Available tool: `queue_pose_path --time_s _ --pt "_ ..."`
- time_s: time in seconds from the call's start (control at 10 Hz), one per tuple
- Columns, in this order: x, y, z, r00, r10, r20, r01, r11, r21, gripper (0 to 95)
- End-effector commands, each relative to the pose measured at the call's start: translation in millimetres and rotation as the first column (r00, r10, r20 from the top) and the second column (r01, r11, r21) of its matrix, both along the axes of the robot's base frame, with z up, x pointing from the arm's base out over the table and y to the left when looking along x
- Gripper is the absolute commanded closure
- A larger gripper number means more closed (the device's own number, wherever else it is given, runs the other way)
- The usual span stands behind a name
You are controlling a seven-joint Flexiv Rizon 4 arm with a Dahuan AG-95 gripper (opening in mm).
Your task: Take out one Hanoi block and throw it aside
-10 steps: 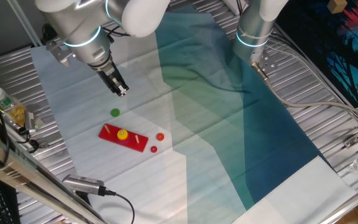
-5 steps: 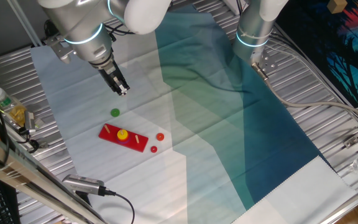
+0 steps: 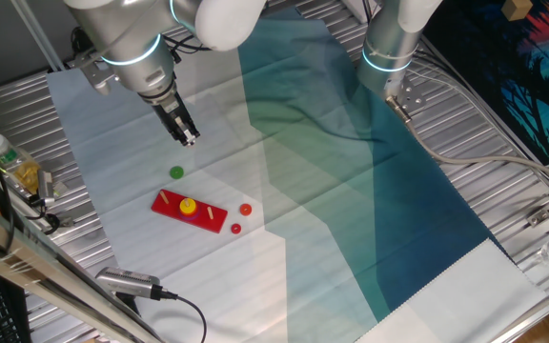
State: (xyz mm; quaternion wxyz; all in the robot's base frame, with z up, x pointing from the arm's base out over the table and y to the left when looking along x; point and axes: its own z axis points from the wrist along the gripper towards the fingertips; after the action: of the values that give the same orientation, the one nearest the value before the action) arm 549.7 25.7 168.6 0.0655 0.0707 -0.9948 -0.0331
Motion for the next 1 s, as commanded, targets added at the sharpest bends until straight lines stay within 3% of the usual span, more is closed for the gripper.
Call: queue_pose_path --time_s 0.1,1.0 --pt "-0.6 0.3 0.7 1.0 -0.028 0.001 0.028 1.0 -0.002 95.0" --pt "-3.0 2.1 4.0 1.0 0.003 0.014 -0.003 1.0 0.018 95.0"
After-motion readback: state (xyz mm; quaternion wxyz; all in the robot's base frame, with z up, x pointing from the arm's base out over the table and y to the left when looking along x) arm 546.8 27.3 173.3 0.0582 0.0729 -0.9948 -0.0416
